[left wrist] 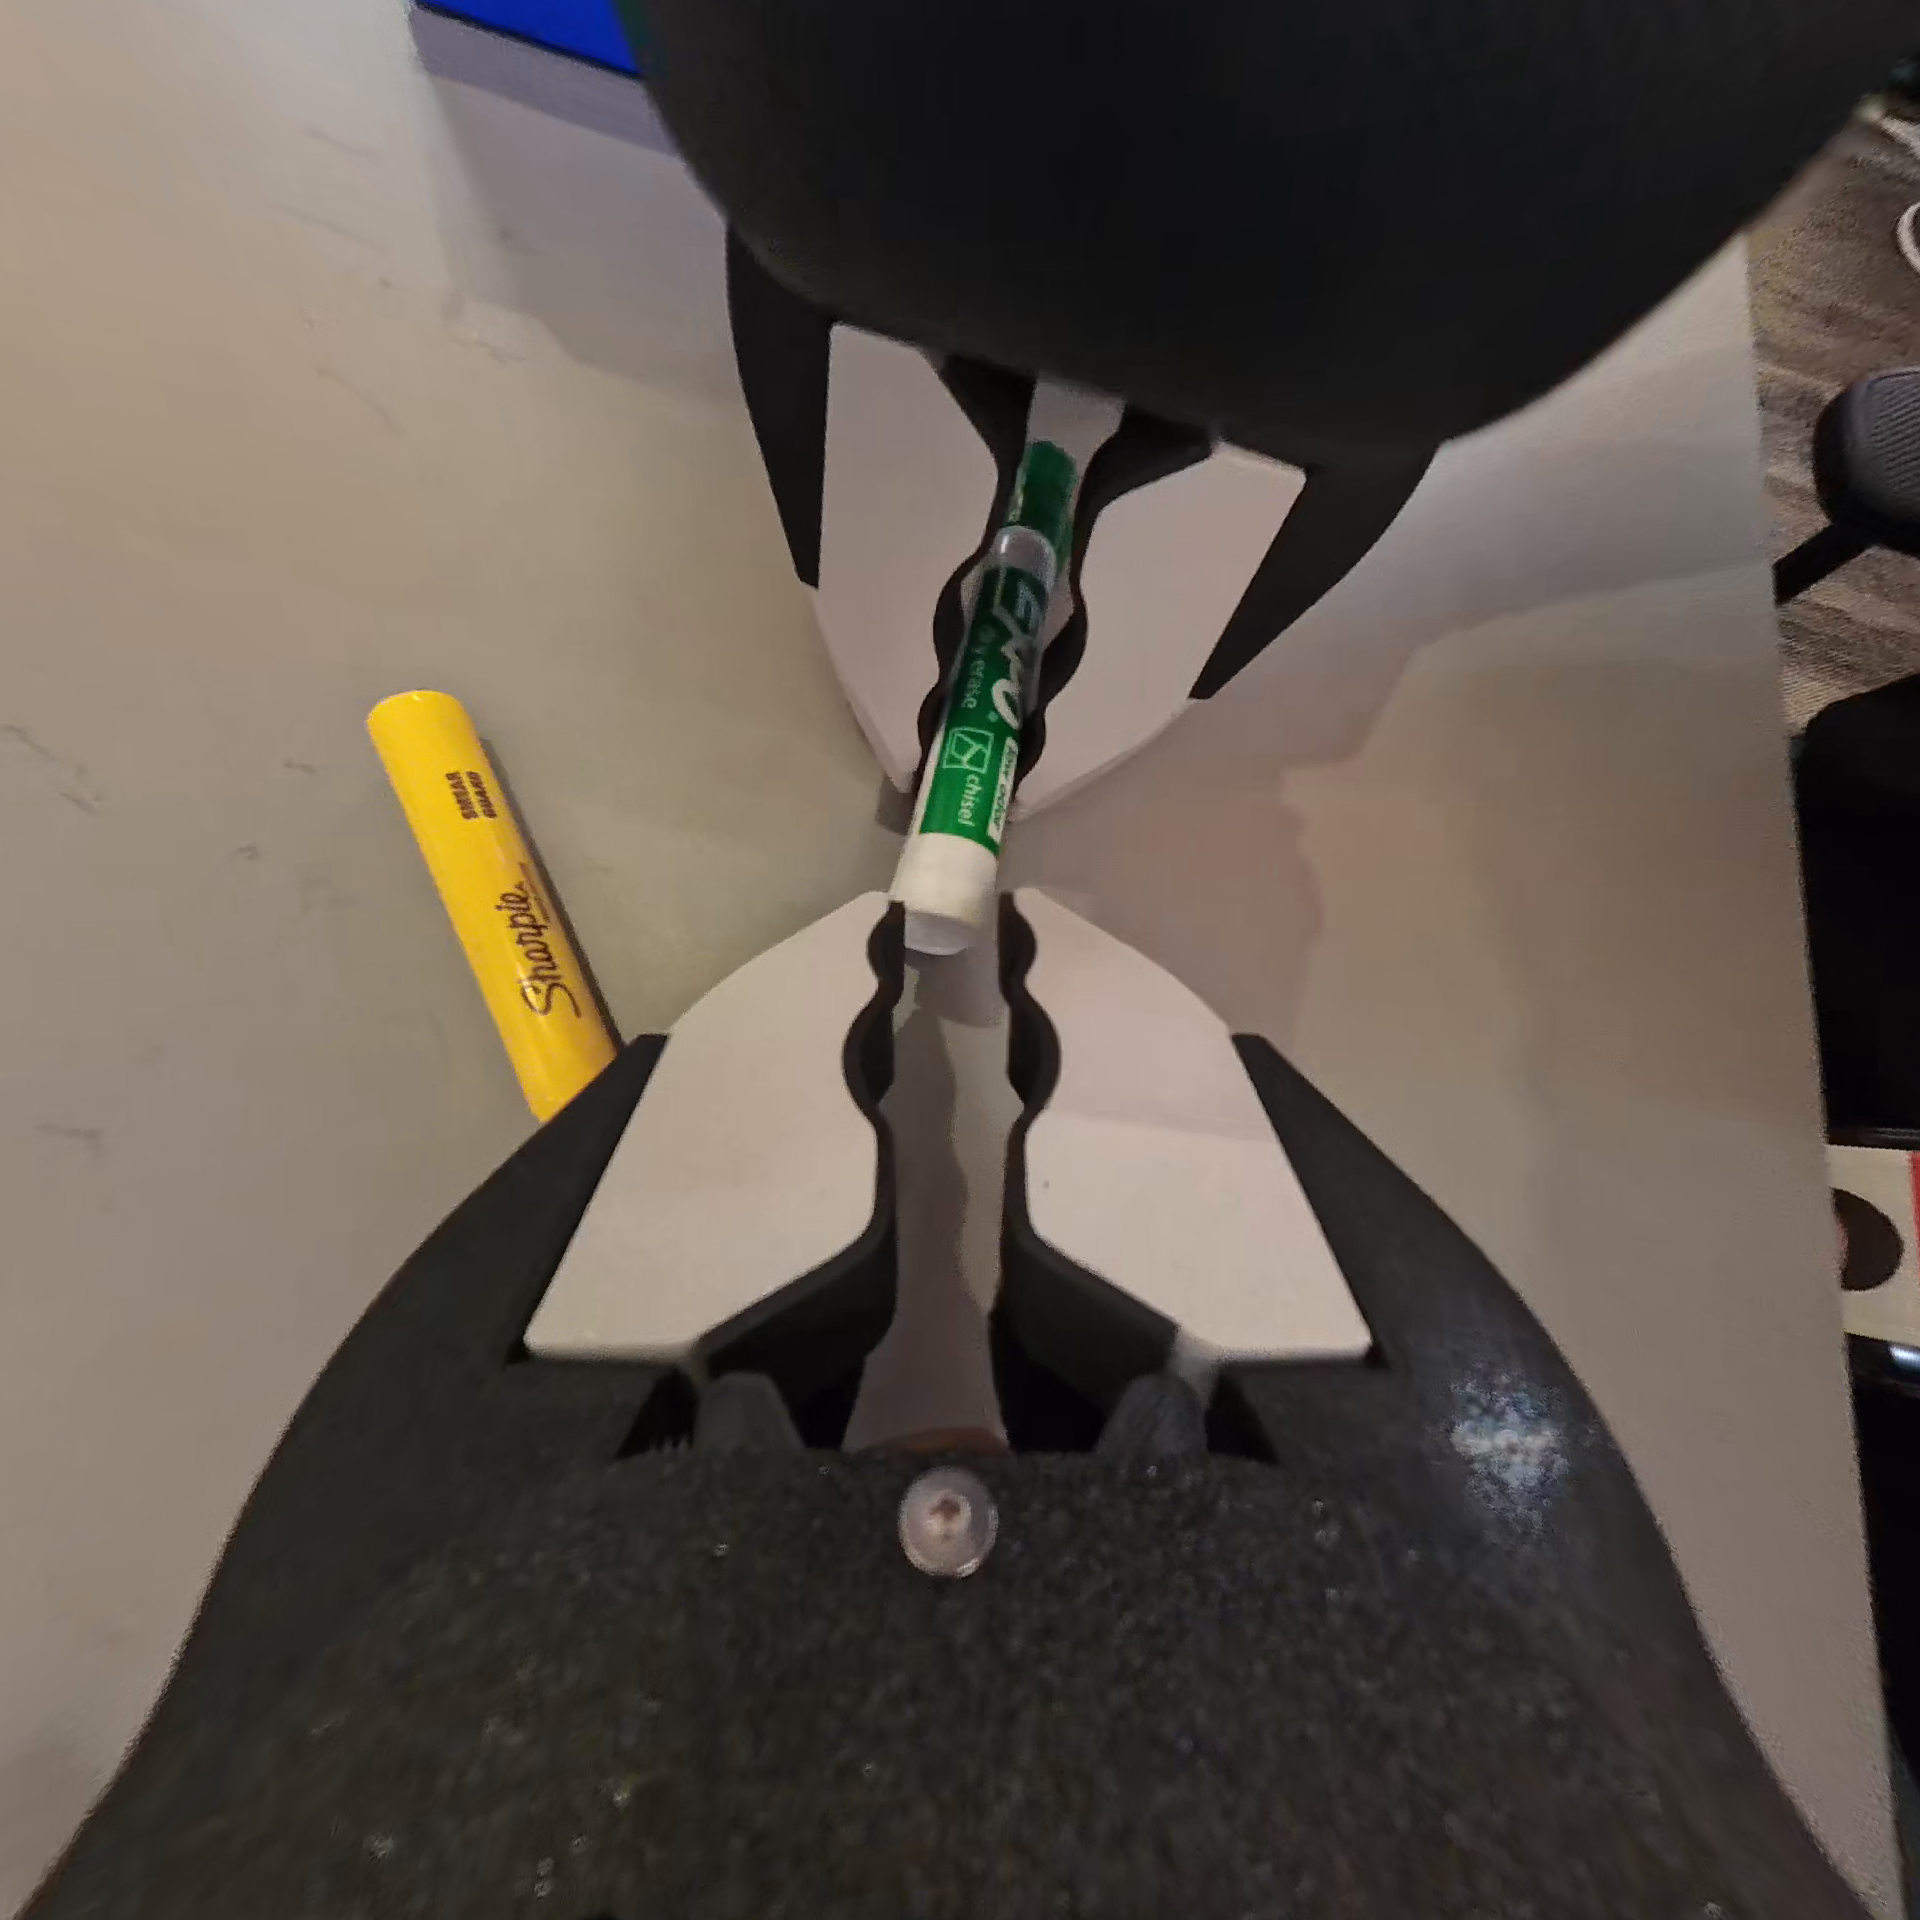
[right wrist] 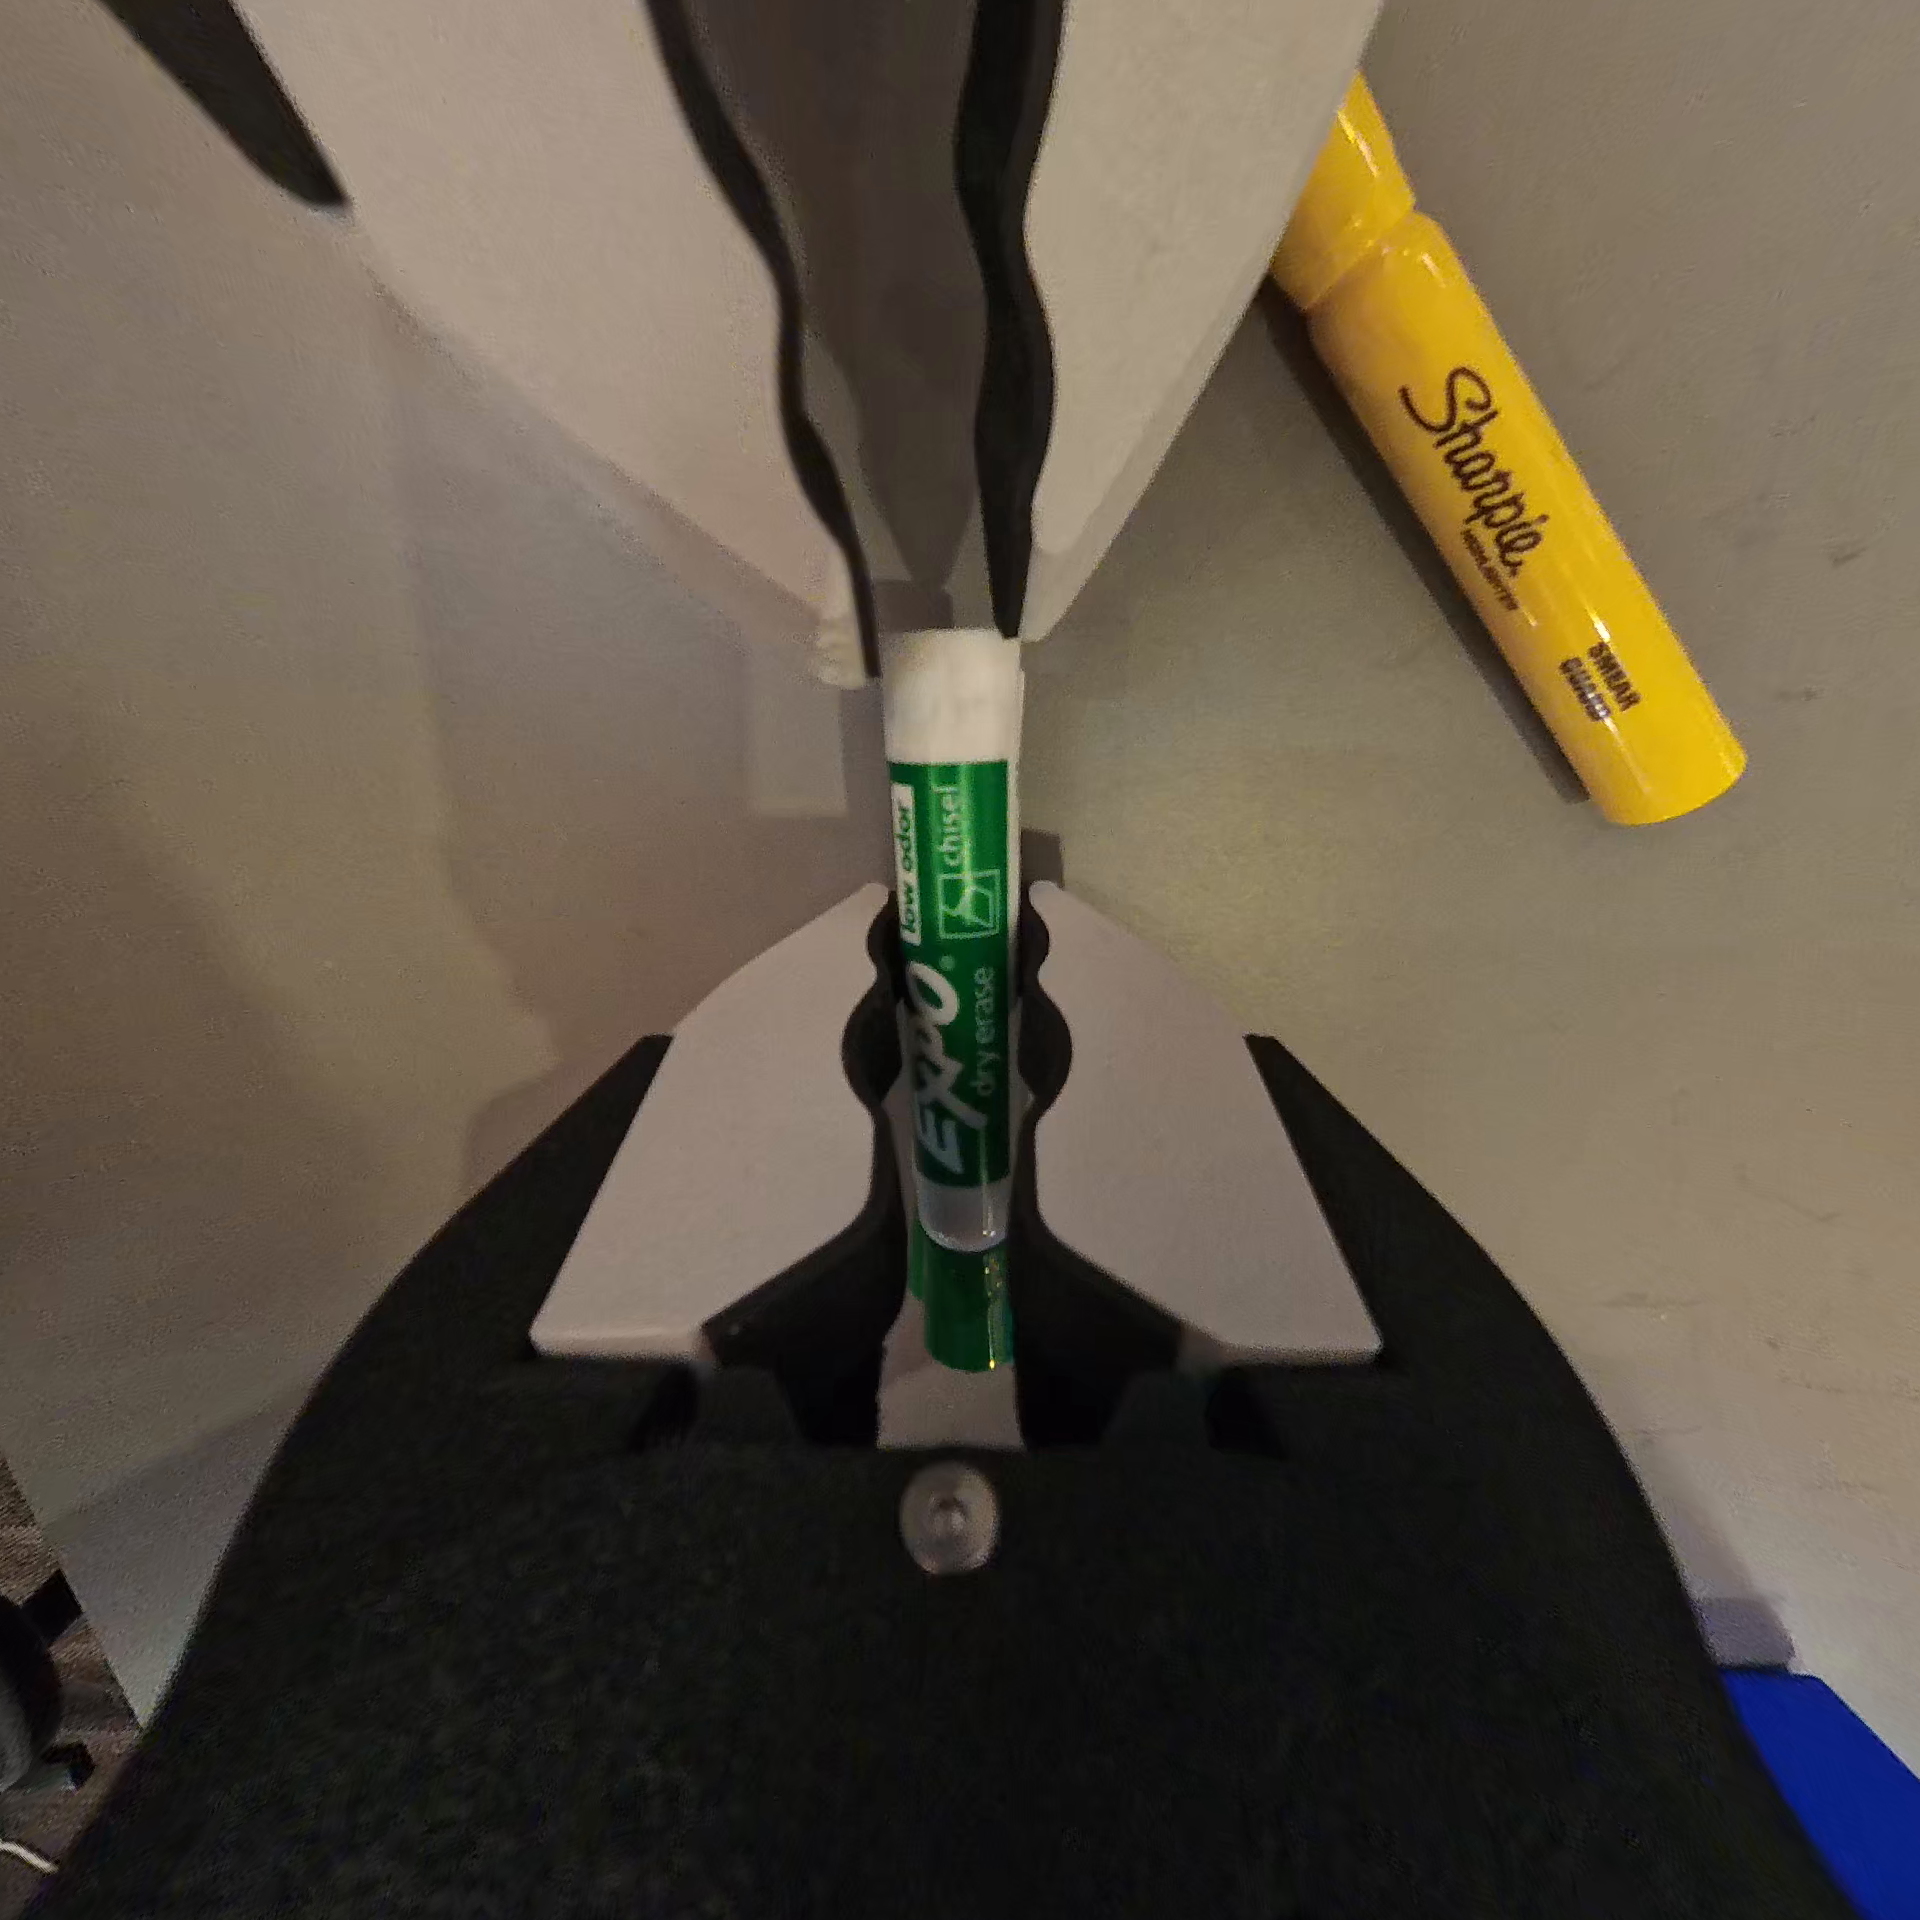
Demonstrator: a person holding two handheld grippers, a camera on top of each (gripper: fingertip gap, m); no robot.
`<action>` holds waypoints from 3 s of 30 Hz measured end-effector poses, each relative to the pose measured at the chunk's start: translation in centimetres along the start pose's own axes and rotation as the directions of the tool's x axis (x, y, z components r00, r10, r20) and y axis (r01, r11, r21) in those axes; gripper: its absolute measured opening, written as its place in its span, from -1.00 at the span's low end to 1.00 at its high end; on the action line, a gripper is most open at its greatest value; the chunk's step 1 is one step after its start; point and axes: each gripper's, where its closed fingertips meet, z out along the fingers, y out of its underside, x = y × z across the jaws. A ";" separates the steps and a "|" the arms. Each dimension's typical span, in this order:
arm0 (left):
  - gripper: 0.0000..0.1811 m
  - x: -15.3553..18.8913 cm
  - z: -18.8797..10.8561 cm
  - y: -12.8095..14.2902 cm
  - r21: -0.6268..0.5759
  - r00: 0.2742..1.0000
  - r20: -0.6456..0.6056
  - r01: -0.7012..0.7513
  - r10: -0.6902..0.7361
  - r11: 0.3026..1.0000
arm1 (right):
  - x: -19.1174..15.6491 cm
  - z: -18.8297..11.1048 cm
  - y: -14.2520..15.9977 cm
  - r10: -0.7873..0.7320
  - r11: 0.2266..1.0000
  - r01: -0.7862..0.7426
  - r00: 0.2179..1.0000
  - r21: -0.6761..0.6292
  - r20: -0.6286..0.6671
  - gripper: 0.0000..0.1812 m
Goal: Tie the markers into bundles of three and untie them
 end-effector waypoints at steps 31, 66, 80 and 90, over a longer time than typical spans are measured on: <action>-0.79 -1.7 -2.5 0.2 0.144 0.974 0.066 0.205 -0.216 0.968 | 1.5 -2.0 -0.8 0.251 0.964 -0.251 0.968 0.090 0.008 -0.79; -0.42 1.6 -4.4 0.3 0.002 0.997 -0.027 0.069 -0.069 0.998 | -1.0 -6.2 -5.0 0.474 0.683 -0.581 0.814 0.444 0.336 -0.80; -0.39 0.3 -3.8 1.6 -0.167 0.974 0.137 -0.158 0.182 0.973 | -1.3 -6.6 -3.6 0.494 0.745 -0.651 0.685 0.144 0.536 -0.79; -0.40 2.1 -4.1 2.6 -0.149 0.979 0.144 -0.125 0.147 0.981 | -2.1 -5.5 -3.9 0.467 0.827 -0.562 0.704 0.018 0.535 -0.73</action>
